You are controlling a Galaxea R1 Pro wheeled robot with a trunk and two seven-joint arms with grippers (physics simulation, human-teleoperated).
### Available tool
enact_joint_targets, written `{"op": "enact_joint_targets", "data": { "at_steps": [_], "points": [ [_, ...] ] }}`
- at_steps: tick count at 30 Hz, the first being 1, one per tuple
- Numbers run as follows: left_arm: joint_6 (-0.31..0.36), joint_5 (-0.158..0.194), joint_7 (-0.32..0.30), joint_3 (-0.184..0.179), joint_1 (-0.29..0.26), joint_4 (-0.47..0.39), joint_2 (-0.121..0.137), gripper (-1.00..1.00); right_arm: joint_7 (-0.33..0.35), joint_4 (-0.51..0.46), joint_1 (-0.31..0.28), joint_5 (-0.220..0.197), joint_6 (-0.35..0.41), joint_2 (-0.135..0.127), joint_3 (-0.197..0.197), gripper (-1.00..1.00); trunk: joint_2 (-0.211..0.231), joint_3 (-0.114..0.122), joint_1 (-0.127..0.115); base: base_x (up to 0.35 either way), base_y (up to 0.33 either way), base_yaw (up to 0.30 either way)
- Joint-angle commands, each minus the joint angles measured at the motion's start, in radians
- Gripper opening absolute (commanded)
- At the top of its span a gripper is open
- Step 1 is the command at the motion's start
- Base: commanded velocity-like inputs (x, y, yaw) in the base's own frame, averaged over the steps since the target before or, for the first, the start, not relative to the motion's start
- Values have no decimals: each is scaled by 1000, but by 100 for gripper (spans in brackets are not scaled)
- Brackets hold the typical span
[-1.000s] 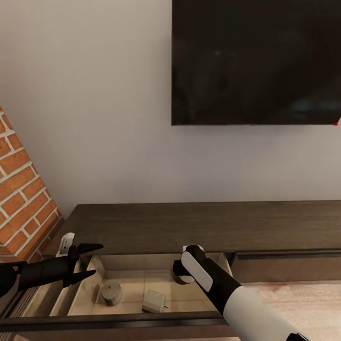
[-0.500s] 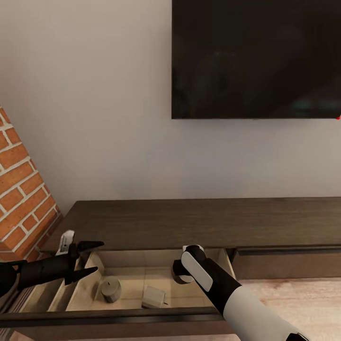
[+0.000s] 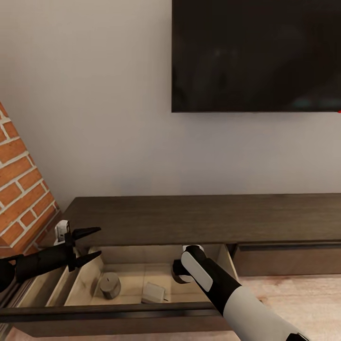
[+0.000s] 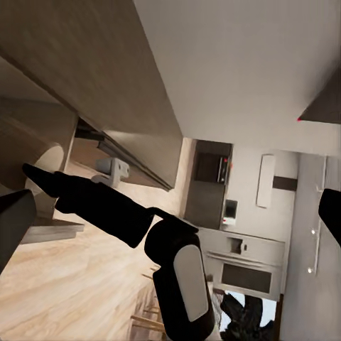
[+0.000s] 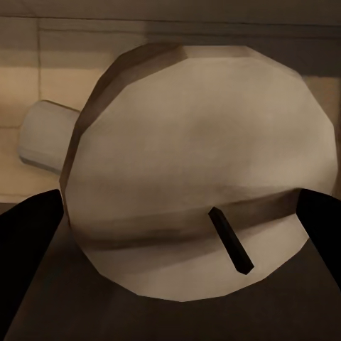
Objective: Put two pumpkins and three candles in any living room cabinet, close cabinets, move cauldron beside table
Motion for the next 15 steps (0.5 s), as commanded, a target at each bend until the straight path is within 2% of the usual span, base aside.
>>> {"op": "enact_joint_targets", "data": {
  "at_steps": [1, 15],
  "points": [
    [2, 10, 10, 1, 0, 0, 0, 100, -9, -1, -1, -10, -1, 0, 3, -100, -8, -4, 4, 0, 0, 0],
    [2, 10, 10, -1, 0, 0, -4, 100, -9, -1, -1, -9, -3, 0, 2, -100, -106, -48, 57, 0, 0, 0]
  ]
}}
